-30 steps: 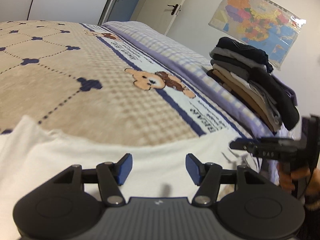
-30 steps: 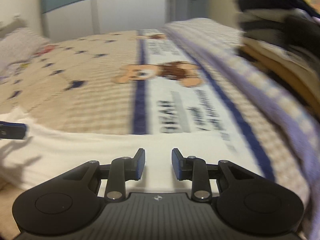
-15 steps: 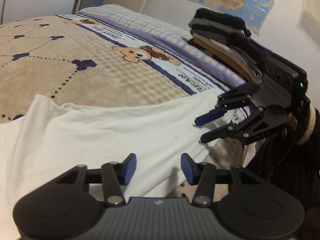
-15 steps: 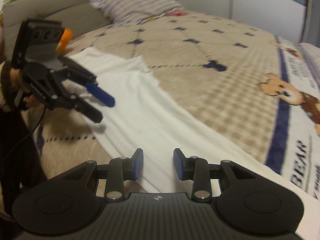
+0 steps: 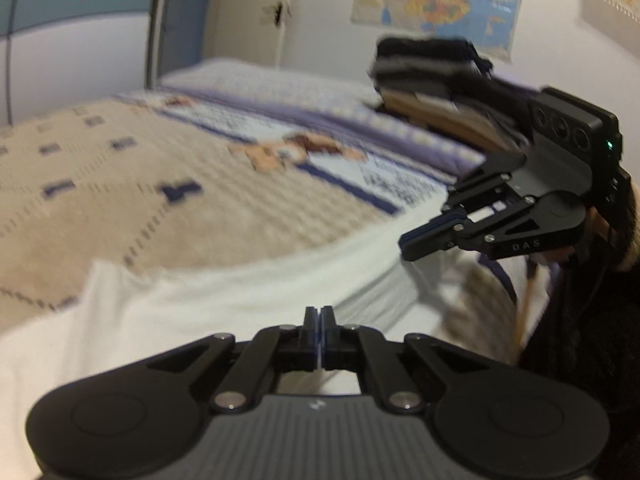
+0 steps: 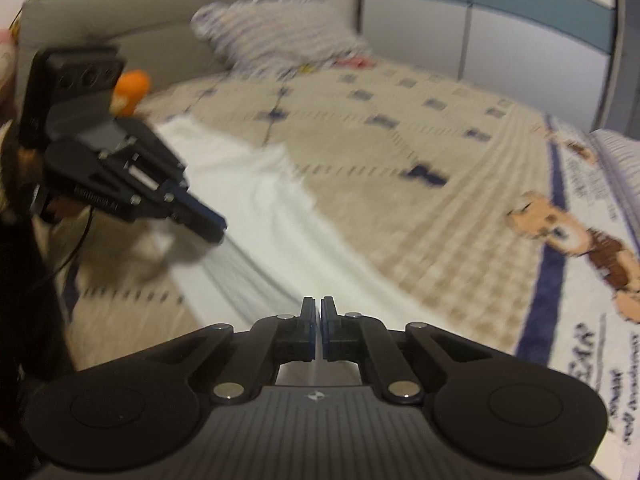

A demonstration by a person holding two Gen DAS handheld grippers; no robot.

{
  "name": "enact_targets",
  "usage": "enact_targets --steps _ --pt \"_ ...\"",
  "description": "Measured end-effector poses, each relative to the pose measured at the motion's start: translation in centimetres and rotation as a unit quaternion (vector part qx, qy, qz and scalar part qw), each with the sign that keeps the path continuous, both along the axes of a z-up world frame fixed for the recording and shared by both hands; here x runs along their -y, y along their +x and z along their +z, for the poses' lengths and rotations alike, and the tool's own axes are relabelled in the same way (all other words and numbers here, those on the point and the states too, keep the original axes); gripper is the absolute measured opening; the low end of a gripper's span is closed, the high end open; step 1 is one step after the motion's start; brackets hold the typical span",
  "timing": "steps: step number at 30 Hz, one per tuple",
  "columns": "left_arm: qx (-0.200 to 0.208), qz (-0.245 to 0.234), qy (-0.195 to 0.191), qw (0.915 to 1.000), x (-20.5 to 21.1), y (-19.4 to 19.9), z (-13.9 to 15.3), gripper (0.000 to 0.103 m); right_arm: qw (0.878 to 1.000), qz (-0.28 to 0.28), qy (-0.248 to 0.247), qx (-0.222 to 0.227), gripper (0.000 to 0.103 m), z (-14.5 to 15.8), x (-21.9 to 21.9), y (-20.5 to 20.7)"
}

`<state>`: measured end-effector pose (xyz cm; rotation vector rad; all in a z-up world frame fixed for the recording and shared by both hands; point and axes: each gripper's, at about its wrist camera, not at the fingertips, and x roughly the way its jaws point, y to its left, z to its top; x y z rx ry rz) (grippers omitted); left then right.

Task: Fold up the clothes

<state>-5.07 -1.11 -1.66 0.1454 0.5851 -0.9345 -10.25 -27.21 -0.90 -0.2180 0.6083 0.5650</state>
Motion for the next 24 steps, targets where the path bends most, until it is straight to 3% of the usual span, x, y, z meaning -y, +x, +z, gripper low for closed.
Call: enact_targets --steps 4,9,14,17,19,24 --pt "0.020 0.008 -0.002 0.9998 -0.1 -0.2 0.8 0.001 1.000 -0.002 0.018 0.020 0.003 1.0 0.7 -0.6" --pt "0.004 -0.030 0.010 0.9995 -0.3 -1.5 0.5 0.001 0.999 0.037 0.016 -0.012 0.003 0.5 1.0 -2.0" --pt "-0.019 -0.071 0.053 0.9959 0.5 -3.1 -1.3 0.001 0.998 0.044 -0.005 -0.053 0.004 -0.8 0.7 -2.2" --pt "-0.020 -0.081 0.077 0.9935 0.9 -3.9 -2.3 0.001 0.998 0.036 -0.011 -0.058 0.012 -0.9 0.7 -2.1" --pt "-0.023 -0.081 0.078 0.9934 0.8 -4.1 -2.5 0.001 0.998 0.021 -0.008 -0.054 0.025 -0.8 0.9 -2.1" --pt "-0.049 -0.095 0.064 0.9922 0.2 -3.9 -2.3 0.002 0.998 -0.026 -0.005 -0.054 0.030 -0.7 2.7 -1.8"
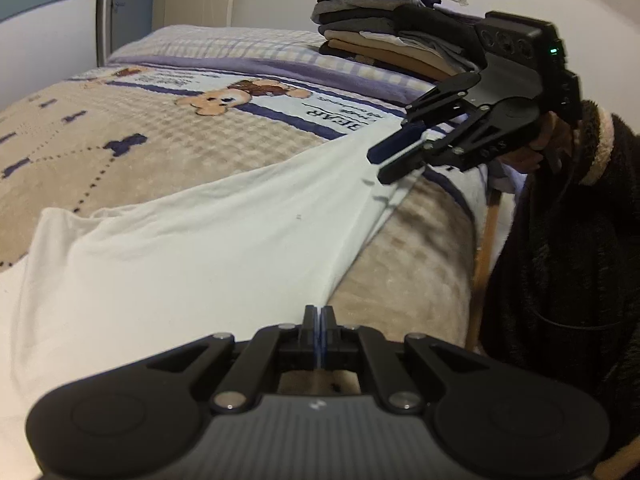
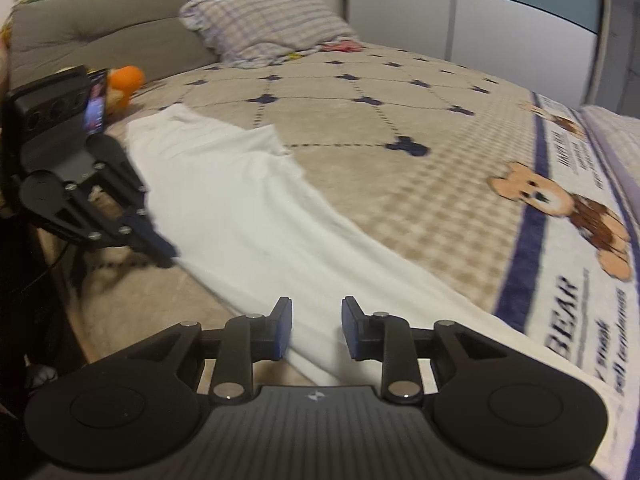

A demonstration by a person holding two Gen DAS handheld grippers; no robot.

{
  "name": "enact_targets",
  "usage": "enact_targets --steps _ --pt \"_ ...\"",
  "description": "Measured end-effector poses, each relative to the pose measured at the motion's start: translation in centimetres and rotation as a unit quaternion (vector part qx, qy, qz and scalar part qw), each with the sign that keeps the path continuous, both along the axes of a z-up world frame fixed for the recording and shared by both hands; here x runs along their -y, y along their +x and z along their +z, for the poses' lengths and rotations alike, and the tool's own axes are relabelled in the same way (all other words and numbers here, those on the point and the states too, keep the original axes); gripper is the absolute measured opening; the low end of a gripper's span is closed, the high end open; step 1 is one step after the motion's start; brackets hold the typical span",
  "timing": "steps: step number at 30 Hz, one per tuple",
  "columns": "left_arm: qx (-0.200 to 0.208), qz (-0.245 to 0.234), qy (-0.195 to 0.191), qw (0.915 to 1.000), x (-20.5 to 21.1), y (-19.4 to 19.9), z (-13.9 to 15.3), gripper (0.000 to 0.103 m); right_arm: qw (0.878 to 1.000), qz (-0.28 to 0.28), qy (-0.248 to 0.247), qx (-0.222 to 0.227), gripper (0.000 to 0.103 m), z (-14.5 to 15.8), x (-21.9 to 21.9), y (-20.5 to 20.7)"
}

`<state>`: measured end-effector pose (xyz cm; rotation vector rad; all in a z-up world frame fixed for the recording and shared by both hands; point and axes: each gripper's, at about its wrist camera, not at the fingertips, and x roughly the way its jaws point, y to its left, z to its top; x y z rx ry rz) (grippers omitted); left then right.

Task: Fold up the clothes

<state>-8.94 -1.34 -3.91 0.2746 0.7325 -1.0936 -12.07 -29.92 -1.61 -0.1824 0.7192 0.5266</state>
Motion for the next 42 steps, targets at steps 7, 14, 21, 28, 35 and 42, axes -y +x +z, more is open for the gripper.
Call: enact_targets --steps 7,14,21,28,35,42 --pt "-0.037 0.006 -0.077 0.9963 0.2 1.3 1.4 0.007 0.993 -0.109 0.026 -0.046 0.030 -1.7 2.6 2.4" --pt "-0.095 0.063 -0.071 0.9910 2.2 4.7 -0.1 0.012 0.979 -0.159 0.034 -0.126 0.030 -2.0 4.3 2.7" --pt "-0.119 -0.009 -0.053 0.9914 4.8 3.6 -0.8 0.023 0.966 -0.199 0.051 -0.159 0.030 -1.6 6.1 -0.7" --pt "-0.121 -0.086 -0.026 0.9886 6.4 1.5 -0.4 0.028 0.962 -0.224 0.035 -0.154 0.030 -0.5 7.3 -2.6" --pt "-0.106 -0.052 -0.078 0.9899 5.8 2.7 0.7 0.031 0.957 -0.270 0.068 -0.085 0.030 0.3 8.3 -0.7" --pt "-0.117 -0.018 -0.059 0.9912 6.4 4.4 -0.9 0.031 0.950 -0.302 -0.026 -0.077 0.030 -2.0 7.9 2.1"
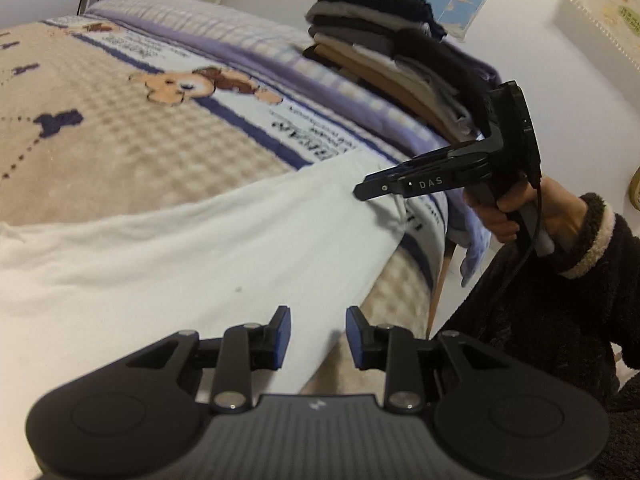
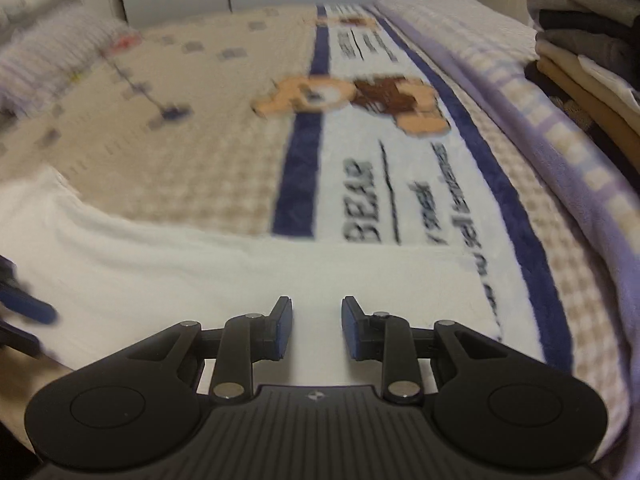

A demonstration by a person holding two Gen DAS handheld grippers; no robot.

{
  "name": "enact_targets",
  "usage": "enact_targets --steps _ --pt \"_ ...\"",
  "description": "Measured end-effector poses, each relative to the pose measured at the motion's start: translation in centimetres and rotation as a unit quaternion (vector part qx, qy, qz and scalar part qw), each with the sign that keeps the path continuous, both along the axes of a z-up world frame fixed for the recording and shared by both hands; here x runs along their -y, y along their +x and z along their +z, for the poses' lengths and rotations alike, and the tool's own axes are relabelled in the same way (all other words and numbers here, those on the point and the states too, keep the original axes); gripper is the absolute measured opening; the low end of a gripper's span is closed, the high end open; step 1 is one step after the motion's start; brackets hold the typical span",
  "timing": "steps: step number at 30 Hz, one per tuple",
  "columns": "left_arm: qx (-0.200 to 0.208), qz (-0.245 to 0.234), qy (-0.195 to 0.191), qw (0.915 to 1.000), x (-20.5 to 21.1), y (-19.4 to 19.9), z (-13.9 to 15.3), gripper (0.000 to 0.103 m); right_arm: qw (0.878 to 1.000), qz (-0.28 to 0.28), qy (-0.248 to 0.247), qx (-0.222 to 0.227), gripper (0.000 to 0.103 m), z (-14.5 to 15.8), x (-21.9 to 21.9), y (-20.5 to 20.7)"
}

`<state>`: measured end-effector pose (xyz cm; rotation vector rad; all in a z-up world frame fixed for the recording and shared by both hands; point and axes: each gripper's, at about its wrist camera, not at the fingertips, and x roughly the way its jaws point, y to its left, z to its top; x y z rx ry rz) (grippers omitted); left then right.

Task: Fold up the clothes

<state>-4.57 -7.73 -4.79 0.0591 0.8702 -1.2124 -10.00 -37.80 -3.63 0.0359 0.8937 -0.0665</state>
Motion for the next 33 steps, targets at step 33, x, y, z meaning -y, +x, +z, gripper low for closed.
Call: enact_targets --steps 33 --pt "0.092 0.252 0.074 0.9606 -14.2 9.6 5.0 0.054 0.989 0.133 0.055 -0.027 0.031 3.8 -8.8 7.3"
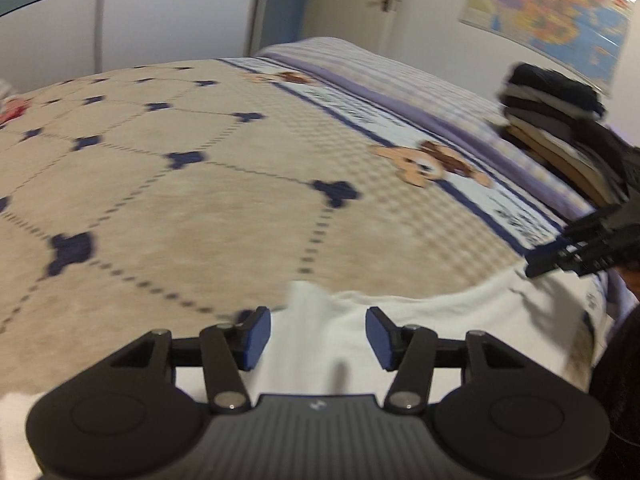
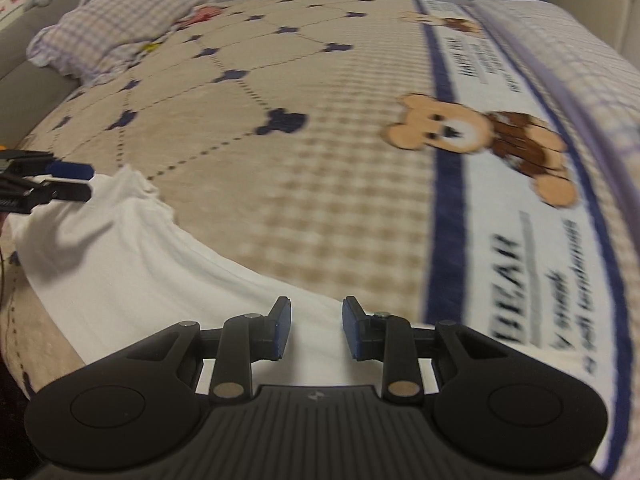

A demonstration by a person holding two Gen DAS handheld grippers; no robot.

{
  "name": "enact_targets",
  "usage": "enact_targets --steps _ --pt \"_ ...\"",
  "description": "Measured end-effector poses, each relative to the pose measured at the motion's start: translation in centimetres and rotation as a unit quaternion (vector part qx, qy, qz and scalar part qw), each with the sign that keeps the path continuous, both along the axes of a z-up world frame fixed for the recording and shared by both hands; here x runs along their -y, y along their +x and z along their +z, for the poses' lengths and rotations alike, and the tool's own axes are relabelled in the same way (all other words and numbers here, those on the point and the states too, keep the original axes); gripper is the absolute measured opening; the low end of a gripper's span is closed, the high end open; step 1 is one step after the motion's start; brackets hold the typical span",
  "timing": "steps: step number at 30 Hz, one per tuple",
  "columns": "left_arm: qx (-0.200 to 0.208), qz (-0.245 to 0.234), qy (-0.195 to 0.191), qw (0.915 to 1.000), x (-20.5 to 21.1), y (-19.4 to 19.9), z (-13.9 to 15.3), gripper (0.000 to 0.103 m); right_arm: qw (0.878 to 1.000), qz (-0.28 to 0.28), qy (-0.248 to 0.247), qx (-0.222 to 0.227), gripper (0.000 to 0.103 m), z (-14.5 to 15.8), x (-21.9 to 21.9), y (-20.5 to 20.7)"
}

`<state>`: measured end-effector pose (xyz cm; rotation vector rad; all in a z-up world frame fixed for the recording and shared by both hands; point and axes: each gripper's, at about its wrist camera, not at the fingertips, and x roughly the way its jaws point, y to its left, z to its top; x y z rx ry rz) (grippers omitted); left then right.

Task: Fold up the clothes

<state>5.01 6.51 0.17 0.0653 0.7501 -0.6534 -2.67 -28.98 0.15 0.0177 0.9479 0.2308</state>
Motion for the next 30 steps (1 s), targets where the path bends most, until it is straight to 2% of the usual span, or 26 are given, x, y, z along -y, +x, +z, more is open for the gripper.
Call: enact_targets --steps 6,11,19,26,30 --pt "0.004 0.105 -0.016 0.9943 -5.7 0.3 -0.1 0.054 0.997 0.062 0.043 0.001 0.031 0.7 -5.1 3.6" --pt "0.016 0.164 -0.018 0.9862 -9.1 -0.1 0.0 0.055 0.991 0.108 0.077 0.008 0.031 1.7 -9.7 6.6" --pt "0.019 0.217 -0.018 0.9757 -13.1 -0.3 -0.2 0.059 0.986 0.112 0.125 0.000 0.031 1.9 -14.6 10.1" --pt "0.005 0.236 -0.002 0.9717 -14.1 0.3 -1.7 0.060 0.990 0.111 0.091 -0.002 0.031 0.1 -17.6 11.2" --pt "0.003 0.238 0.001 0.9712 -14.2 0.3 -2.2 0.061 0.990 0.098 0.098 0.002 0.031 -0.8 -17.8 11.7"
